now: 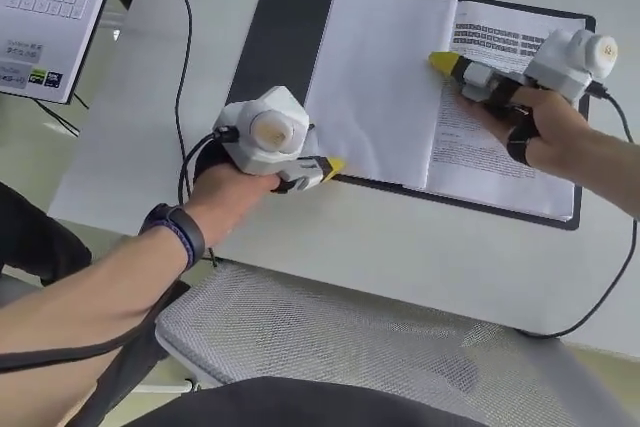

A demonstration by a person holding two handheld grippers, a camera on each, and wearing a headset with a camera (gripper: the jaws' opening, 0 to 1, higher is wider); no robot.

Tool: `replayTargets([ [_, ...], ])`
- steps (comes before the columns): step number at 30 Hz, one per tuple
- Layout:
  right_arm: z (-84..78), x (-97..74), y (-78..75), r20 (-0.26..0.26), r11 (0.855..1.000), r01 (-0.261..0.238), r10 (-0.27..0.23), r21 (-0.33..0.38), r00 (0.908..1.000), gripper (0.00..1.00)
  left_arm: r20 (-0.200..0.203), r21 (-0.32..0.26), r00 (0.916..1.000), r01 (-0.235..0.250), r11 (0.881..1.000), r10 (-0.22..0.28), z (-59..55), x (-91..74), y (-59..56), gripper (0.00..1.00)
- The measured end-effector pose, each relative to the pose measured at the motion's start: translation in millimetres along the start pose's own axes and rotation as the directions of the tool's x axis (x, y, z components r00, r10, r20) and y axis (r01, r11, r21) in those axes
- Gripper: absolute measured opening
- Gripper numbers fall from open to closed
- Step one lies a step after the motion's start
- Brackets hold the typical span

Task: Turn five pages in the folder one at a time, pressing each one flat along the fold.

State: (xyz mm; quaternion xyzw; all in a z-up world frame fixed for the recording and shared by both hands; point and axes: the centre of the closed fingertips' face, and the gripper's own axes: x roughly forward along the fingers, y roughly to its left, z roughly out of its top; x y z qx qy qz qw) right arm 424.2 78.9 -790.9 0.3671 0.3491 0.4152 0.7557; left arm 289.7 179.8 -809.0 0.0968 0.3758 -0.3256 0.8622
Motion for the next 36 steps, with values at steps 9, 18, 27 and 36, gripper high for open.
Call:
replayTargets([
  [9,-46.2,-21.1,31.0,-0.076,0.999,-0.037,0.034,-0.038,0.9966,0.00,-0.001,0.005,1.0000,0.002,1.000,-0.002,-0.5,-0.3,0.2,0.42],
  [18,-80.2,-36.4,35.2,-0.139,0.996,-0.073,0.065,-0.053,0.9881,0.00,-0.002,0.004,1.0000,0.002,1.000,-0.002,-1.0,1.2,1.6,0.42],
  [27,-111.6,-49.0,51.9,-0.190,0.993,-0.097,0.083,-0.064,0.9782,0.00,-0.002,0.006,1.0000,0.002,1.000,-0.002,-2.2,3.2,3.0,0.42],
  [36,-129.7,-55.9,61.0,-0.214,0.993,-0.104,0.090,-0.053,0.9727,0.00,-0.003,0.009,1.0000,0.002,1.000,-0.002,-2.4,3.6,3.4,0.42],
])
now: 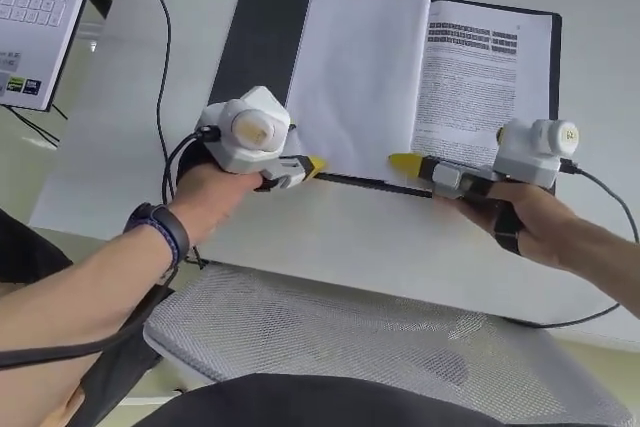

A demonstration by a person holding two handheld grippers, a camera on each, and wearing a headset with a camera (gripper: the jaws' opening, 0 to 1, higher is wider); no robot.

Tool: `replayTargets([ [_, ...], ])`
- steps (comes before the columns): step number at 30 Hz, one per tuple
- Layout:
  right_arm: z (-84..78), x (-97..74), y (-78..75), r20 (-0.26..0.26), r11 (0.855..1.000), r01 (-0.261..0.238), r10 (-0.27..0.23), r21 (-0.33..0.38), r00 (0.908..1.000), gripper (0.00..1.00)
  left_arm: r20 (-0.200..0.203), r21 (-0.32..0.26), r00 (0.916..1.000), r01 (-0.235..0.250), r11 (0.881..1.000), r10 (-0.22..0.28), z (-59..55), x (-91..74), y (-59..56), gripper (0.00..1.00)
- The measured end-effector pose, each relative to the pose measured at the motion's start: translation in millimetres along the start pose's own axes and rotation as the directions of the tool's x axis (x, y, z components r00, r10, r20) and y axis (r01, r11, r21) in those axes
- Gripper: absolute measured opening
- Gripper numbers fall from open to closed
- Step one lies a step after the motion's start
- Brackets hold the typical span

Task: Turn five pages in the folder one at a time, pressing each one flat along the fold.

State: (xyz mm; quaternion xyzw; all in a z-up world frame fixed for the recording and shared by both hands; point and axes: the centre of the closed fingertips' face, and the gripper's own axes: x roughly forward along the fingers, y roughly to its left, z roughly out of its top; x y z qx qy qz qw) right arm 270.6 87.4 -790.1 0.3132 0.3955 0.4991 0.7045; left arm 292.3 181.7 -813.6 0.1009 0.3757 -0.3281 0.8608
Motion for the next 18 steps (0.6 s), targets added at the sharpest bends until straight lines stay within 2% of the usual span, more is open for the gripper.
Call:
replayTargets([
  [18,-4.1,-3.3,4.6,-0.012,1.000,0.007,-0.007,-0.001,0.9999,0.00,-0.012,0.009,0.9999,0.003,1.000,-0.002,0.3,-2.3,-3.7,0.42],
])
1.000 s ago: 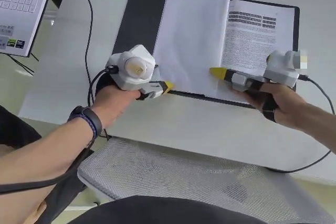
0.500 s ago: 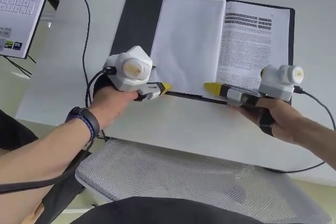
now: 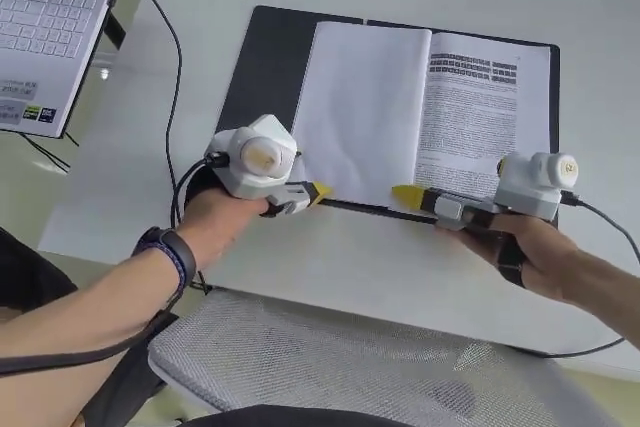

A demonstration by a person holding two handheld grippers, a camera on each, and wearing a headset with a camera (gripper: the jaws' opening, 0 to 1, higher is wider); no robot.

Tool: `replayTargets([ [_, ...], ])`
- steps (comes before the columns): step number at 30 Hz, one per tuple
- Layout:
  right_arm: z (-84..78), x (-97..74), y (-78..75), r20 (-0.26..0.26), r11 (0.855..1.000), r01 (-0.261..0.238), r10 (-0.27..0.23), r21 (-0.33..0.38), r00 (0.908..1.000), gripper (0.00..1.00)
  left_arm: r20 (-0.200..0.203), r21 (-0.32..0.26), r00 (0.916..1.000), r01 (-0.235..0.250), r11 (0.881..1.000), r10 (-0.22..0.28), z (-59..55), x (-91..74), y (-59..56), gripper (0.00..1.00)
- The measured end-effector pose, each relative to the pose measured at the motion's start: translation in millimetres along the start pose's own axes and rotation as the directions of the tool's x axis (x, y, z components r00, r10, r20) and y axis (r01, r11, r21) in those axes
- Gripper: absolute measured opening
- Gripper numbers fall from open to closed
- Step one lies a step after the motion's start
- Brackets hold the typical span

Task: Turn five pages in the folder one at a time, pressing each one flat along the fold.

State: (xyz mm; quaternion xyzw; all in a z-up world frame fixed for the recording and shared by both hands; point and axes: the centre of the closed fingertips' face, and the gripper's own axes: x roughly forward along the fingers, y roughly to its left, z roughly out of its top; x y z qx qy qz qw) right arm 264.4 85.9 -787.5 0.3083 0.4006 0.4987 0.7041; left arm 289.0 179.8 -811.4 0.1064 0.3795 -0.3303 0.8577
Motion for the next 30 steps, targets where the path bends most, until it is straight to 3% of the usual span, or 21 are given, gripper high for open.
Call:
replayTargets([
  [13,1.9,-4.4,3.8,-0.011,1.000,0.028,-0.028,0.007,0.9995,0.00,-0.018,-0.002,0.9998,0.009,1.000,-0.009,1.7,-1.7,-2.7,0.43],
  [20,7.8,-14.7,4.6,-0.009,0.998,0.054,-0.054,-0.036,0.9985,0.13,-0.023,-0.005,0.9995,0.020,1.000,-0.020,4.1,-6.4,-4.7,0.47],
  [30,27.3,-36.2,9.2,0.023,0.983,0.121,-0.119,-0.137,0.9926,0.25,0.018,-0.036,0.9997,0.016,0.999,-0.015,17.6,-19.9,-0.4,0.50],
])
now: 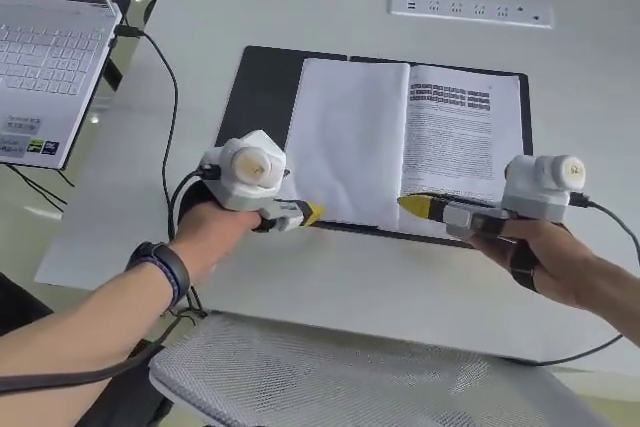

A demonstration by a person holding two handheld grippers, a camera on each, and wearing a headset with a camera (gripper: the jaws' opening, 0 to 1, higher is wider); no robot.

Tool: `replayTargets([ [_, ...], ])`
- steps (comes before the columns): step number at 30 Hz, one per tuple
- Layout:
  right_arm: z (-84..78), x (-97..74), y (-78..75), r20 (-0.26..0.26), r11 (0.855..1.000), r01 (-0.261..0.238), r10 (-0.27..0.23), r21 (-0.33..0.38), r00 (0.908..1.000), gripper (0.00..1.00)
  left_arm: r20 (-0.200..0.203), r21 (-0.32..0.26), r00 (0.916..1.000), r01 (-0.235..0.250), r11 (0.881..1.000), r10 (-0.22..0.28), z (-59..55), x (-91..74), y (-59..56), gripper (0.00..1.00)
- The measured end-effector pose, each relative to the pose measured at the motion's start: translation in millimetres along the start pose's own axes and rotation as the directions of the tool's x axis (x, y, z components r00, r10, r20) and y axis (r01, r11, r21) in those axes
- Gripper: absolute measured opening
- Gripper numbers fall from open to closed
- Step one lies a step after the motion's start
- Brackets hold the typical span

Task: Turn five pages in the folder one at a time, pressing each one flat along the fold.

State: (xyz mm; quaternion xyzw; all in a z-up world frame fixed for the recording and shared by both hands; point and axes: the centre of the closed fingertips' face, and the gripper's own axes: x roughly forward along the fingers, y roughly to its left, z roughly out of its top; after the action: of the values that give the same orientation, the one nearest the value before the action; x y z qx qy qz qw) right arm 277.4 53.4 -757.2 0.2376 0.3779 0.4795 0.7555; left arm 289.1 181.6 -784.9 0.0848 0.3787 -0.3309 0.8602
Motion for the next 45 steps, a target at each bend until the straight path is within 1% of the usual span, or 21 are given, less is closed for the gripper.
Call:
replayTargets([
  [3,2.1,-10.2,-6.0,-0.019,0.997,0.044,-0.045,-0.060,0.9988,0.27,0.008,0.002,1.0000,-0.002,1.000,0.002,3.7,-4.9,0.5,0.51],
  [7,4.5,-22.7,-7.4,-0.017,0.993,0.073,-0.075,-0.095,0.9970,0.31,0.019,0.018,0.9998,0.000,1.000,0.000,10.2,-10.9,-0.3,0.52],
  [10,11.0,-35.6,-9.6,0.009,0.987,0.105,-0.105,-0.125,0.9945,0.34,0.035,0.022,0.9994,0.000,1.000,-0.001,16.6,-16.8,-0.4,0.53],
  [12,16.9,-45.8,-11.0,0.032,0.980,0.133,-0.130,-0.149,0.9910,0.36,0.046,0.025,0.9989,-0.001,1.000,0.000,20.9,-21.4,-0.5,0.53],
  [15,24.6,-63.1,-15.4,0.063,0.966,0.183,-0.175,-0.183,0.9826,0.39,0.062,0.032,0.9981,-0.004,0.999,0.002,26.6,-29.3,-1.1,0.54],
  [19,33.2,-82.8,-16.1,0.101,0.954,0.222,-0.205,-0.202,0.9736,0.44,0.075,0.040,0.9971,-0.006,0.999,0.003,30.5,-37.6,-1.2,0.55],
  [20,35.8,-89.7,-17.2,0.112,0.947,0.240,-0.220,-0.216,0.9690,0.45,0.080,0.042,0.9968,-0.009,0.999,0.005,31.6,-40.4,-1.1,0.55],
  [23,39.2,-104.2,-17.0,0.122,0.928,0.272,-0.248,-0.253,0.9609,0.48,0.093,0.043,0.9956,-0.011,0.999,0.007,34.7,-46.6,-1.8,0.57],
  [24,40.7,-110.0,-17.1,0.126,0.919,0.287,-0.262,-0.269,0.9569,0.50,0.096,0.047,0.9953,-0.012,0.999,0.007,35.8,-49.3,-2.8,0.57],
  [25,41.2,-112.0,-17.1,0.127,0.916,0.292,-0.267,-0.275,0.9553,0.51,0.100,0.051,0.9950,-0.013,0.999,0.008,36.6,-51.3,-3.5,0.57],
  [27,42.9,-122.5,-14.6,0.131,0.901,0.311,-0.284,-0.304,0.9498,0.54,0.105,0.057,0.9945,-0.012,0.998,0.006,38.1,-55.1,-5.1,0.58],
  [29,43.4,-128.7,-14.0,0.129,0.886,0.326,-0.300,-0.330,0.9452,0.56,0.110,0.064,0.9939,-0.012,0.998,0.005,39.7,-59.7,-6.5,0.60],
  [32,43.1,-138.2,-9.9,0.132,0.869,0.340,-0.313,-0.360,0.9405,0.59,0.122,0.068,0.9925,-0.014,0.998,0.006,43.1,-68.0,-7.5,0.61],
  [34,40.7,-142.7,-7.3,0.131,0.861,0.344,-0.319,-0.374,0.9388,0.60,0.133,0.066,0.9911,-0.017,0.998,0.008,45.4,-73.6,-8.0,0.62],
  [36,38.4,-145.6,-5.4,0.136,0.860,0.349,-0.322,-0.373,0.9371,0.62,0.139,0.067,0.9903,-0.018,0.998,0.009,46.2,-78.2,-8.8,0.64],
  [37,35.4,-147.4,-4.6,0.131,0.856,0.353,-0.328,-0.377,0.9356,0.63,0.140,0.069,0.9901,-0.019,0.997,0.009,46.0,-81.6,-9.6,0.64],
  [38,32.7,-148.8,-4.2,0.125,0.853,0.355,-0.333,-0.383,0.9347,0.64,0.140,0.072,0.9901,-0.020,0.997,0.010,45.8,-84.0,-10.0,0.65],
  [39,29.2,-150.9,-3.6,0.116,0.844,0.359,-0.342,-0.399,0.9325,0.65,0.143,0.070,0.9896,-0.021,0.997,0.011,45.5,-87.7,-10.2,0.66],
  [41,24.6,-154.3,-1.9,0.108,0.836,0.363,-0.351,-0.411,0.9303,0.67,0.155,0.055,0.9878,-0.023,0.998,0.014,45.3,-93.7,-10.2,0.68],
  [45,20.2,-160.6,1.5,0.110,0.830,0.373,-0.361,-0.415,0.9261,0.69,0.163,0.038,0.9863,-0.031,0.999,0.025,42.2,-101.7,-10.5,0.70],
])
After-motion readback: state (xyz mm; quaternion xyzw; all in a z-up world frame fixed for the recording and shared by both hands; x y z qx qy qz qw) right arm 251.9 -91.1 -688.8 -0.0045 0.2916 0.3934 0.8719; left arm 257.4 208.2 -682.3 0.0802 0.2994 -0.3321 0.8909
